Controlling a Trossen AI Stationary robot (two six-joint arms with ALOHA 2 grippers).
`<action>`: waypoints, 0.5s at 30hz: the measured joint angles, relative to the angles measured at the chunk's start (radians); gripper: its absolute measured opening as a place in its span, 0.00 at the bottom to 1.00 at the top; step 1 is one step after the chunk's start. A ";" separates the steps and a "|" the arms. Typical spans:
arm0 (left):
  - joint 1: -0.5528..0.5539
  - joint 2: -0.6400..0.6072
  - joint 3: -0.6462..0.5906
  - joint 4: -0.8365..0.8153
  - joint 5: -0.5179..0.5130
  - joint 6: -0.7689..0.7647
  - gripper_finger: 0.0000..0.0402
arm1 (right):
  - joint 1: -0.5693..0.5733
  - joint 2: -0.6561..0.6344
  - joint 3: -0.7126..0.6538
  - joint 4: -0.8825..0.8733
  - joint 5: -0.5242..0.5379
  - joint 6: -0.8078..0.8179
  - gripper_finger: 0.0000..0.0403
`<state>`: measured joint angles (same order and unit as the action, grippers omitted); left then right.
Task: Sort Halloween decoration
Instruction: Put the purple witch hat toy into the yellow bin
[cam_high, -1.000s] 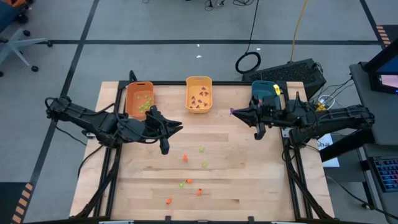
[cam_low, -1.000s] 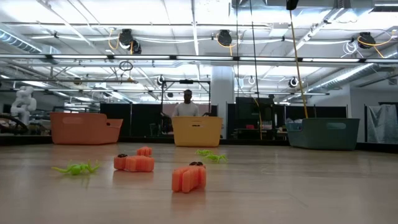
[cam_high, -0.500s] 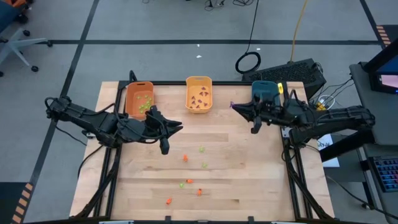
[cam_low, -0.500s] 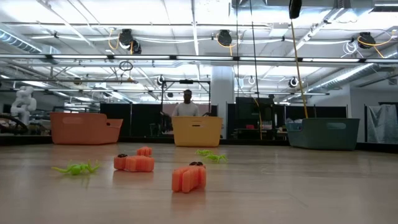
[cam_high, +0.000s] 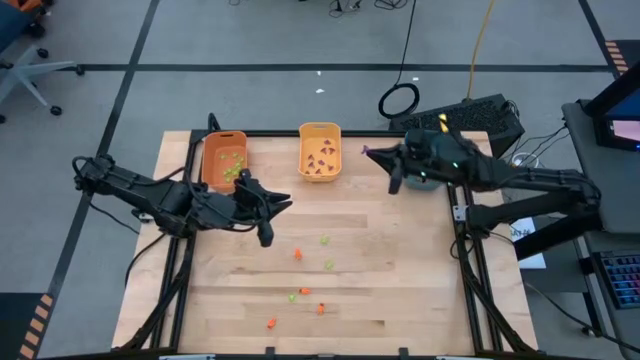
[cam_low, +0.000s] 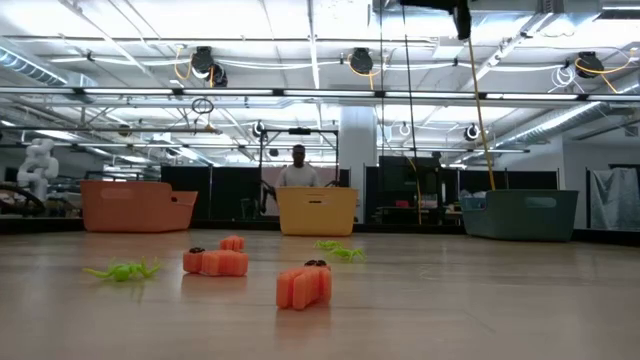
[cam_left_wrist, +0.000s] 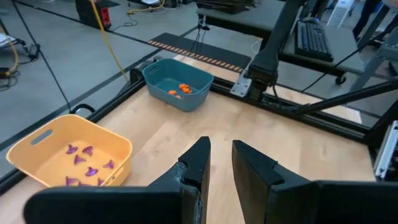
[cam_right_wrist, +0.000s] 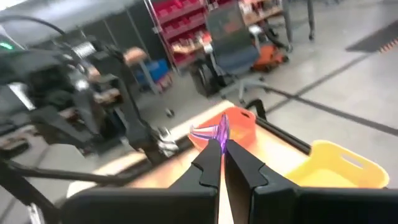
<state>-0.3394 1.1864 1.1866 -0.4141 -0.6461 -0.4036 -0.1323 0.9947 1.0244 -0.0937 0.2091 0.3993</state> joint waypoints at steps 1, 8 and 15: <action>0.002 0.001 0.000 -0.001 -0.005 0.000 0.16 | -0.016 0.023 0.032 -0.036 -0.008 -0.002 0.00; 0.006 0.006 0.000 -0.023 -0.011 -0.002 0.16 | -0.140 0.236 0.270 -0.268 -0.145 -0.081 0.00; 0.006 0.005 0.000 -0.023 -0.011 -0.002 0.16 | -0.236 0.449 0.404 -0.376 -0.252 -0.172 0.00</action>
<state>-0.3332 1.1918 1.1866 -0.4370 -0.6567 -0.4055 -0.3684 1.4434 1.4287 -0.4697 -0.0433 0.2277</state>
